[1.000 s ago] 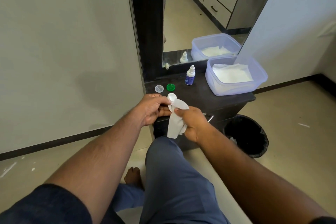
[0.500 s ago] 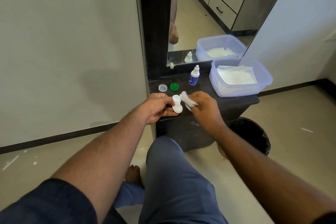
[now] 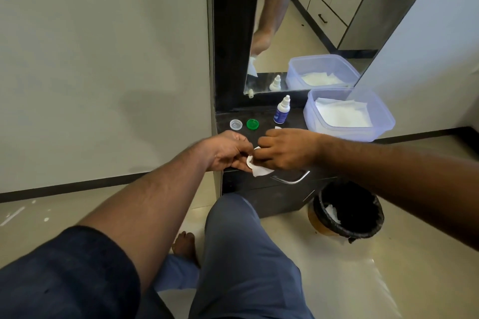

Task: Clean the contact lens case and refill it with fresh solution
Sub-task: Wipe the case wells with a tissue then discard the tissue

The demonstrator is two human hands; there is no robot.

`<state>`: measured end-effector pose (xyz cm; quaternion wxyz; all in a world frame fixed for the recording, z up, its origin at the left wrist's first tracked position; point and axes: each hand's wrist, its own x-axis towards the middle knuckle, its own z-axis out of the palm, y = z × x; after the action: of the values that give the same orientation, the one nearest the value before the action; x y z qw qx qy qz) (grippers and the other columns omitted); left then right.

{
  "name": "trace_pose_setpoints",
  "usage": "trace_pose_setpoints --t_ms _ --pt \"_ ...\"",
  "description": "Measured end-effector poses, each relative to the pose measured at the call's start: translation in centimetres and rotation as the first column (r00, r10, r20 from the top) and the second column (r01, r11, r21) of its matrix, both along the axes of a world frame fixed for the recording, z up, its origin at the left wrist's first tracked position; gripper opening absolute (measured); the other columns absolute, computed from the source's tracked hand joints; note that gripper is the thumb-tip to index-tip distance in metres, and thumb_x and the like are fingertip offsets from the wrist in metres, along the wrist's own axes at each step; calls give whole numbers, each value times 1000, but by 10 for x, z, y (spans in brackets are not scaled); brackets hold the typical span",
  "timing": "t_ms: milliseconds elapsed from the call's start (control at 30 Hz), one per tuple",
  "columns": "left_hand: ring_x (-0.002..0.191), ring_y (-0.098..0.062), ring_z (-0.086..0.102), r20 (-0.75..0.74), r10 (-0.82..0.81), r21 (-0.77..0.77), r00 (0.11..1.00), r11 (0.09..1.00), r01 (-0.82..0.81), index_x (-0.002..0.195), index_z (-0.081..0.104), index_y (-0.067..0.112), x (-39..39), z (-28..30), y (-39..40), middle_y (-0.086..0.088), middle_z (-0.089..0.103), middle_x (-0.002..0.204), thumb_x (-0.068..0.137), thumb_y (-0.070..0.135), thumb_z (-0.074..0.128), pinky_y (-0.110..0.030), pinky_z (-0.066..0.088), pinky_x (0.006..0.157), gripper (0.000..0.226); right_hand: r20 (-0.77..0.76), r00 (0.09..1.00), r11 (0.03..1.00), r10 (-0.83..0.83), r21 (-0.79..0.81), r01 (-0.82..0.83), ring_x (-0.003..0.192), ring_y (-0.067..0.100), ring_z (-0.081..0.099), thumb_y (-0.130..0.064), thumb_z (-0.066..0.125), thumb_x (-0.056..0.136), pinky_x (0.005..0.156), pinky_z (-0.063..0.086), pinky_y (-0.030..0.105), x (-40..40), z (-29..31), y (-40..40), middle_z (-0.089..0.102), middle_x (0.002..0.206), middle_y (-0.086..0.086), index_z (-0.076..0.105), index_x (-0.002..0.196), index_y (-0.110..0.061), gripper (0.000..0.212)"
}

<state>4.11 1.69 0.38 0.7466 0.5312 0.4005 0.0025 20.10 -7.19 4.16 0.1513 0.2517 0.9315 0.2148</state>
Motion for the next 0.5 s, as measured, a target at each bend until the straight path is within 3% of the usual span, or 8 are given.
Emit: trace_pose_setpoints --t_ms 133,267,367,433,500 --pt "67 -26 71 -3 -42 9 999 999 42 75 57 1 -1 1 0 -20 66 76 89 -6 56 -32 61 57 15 7 1000 1000 11 -10 -11 77 21 57 -14 56 76 62 44 30 0 6 3 66 94 3 70 109 -14 36" --pt "62 -25 70 11 -23 36 1000 999 23 68 56 3 1 0 -1 -16 66 64 86 -9 56 -34 61 59 22 -83 994 997 -73 -27 71 76 24 56 -14 71 75 60 45 34 5 -7 -1 63 90 8 68 110 -12 35" --pt "59 -25 69 4 -4 68 1000 998 4 67 54 4 1 -2 -2 -15 63 64 84 -11 57 -34 61 58 23 -207 962 983 -180 2 185 73 24 55 -16 70 80 59 43 34 3 -24 -15 62 87 7 68 106 -11 26" --pt "57 -23 67 6 13 87 1000 996 -13 65 53 5 1 -4 -2 -15 61 62 83 -11 58 -33 61 57 25 -319 897 947 -306 -6 320 71 24 54 -13 73 77 59 43 33 -4 -37 -30 63 86 8 69 102 -9 26" --pt "51 -20 64 12 34 103 999 994 -35 64 52 6 1 -6 -3 -14 59 62 81 -11 60 -29 59 51 26 -462 746 862 -479 -87 499 71 27 54 -8 75 71 59 47 36 -20 -50 -46 62 84 10 70 98 -7 27"
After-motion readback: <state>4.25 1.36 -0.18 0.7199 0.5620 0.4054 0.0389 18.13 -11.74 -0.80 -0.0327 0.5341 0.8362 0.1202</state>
